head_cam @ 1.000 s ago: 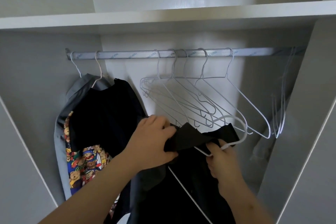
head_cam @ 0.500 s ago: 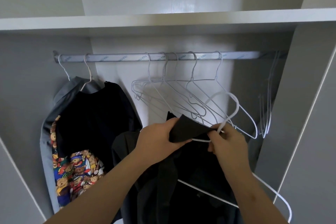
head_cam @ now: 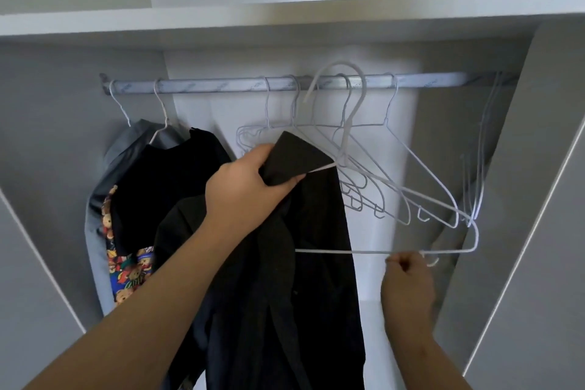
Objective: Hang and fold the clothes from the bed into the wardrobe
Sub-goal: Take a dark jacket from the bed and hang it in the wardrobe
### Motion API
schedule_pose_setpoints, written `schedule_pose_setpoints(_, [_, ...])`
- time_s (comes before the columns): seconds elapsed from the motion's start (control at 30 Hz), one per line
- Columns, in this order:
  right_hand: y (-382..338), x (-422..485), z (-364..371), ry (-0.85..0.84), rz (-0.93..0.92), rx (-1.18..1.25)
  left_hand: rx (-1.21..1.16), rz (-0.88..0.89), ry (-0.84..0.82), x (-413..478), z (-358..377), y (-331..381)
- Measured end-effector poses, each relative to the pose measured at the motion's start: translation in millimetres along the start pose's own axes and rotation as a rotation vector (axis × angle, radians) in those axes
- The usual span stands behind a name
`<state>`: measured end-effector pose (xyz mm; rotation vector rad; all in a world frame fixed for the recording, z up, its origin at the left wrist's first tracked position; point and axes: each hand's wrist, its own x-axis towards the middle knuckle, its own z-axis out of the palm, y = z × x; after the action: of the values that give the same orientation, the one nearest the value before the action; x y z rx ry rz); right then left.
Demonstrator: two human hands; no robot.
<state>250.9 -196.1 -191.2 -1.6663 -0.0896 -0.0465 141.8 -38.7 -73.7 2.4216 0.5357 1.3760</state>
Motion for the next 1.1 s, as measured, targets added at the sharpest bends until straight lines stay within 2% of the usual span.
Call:
schedule_pose_setpoints(0.1, [3.9,-4.8,10.7,-0.238,0.067,0.039,-0.034,-0.015,0.021,0.0,-9.1,-0.7])
schedule_pose_setpoints(0.17, [2.5,-9.9,19.2,-0.505,0.094,0.04,-0.111,-0.027,0.011,-0.5,-16.7,-2.4])
schedule_pose_setpoints(0.27, [-3.0,-21.3,28.6,-0.828,0.03,0.126,-0.206,-0.013,-0.059,-2.1,-27.3,-3.8])
schedule_pose_setpoints(0.33, [-4.0,-28.9,32.6,-0.949,0.036,0.222,-0.228,-0.011,-0.068,-2.5,-32.9,-5.7])
schedule_pose_setpoints(0.43, [-2.0,-36.4,38.4,-0.965,0.198,0.403,-0.267,-0.038,-0.001,-0.2,-43.0,-15.6])
schedule_pose_setpoints(0.5, [4.2,-38.9,39.2,-0.992,0.126,0.284,-0.302,-0.054,0.06,-0.2,-48.5,-21.2])
schedule_pose_setpoints(0.57, [13.4,-40.5,38.0,-1.099,0.031,0.048,-0.38,-0.091,0.118,1.3,-51.2,-25.5])
schedule_pose_setpoints(0.63, [26.6,-42.6,34.6,-1.175,0.044,-0.161,-0.484,-0.126,0.164,3.5,-52.2,-29.6])
schedule_pose_setpoints(0.7, [36.7,-42.6,29.9,-1.151,0.096,-0.265,-0.548,-0.136,0.189,5.7,-54.2,-35.4])
schedule_pose_setpoints(0.8, [42.9,-34.0,22.0,-0.993,0.104,-0.273,-0.528,-0.099,0.141,6.0,-62.5,-48.2])
schedule_pose_setpoints(0.97, [35.8,-8.7,6.3,-0.698,0.054,-0.134,-0.423,0.049,-0.069,2.0,-80.7,-66.3])
schedule_pose_setpoints(1.1, [23.8,12.7,-4.5,-0.653,-0.045,-0.143,-0.293,0.083,-0.246,-0.9,-89.7,-79.9])
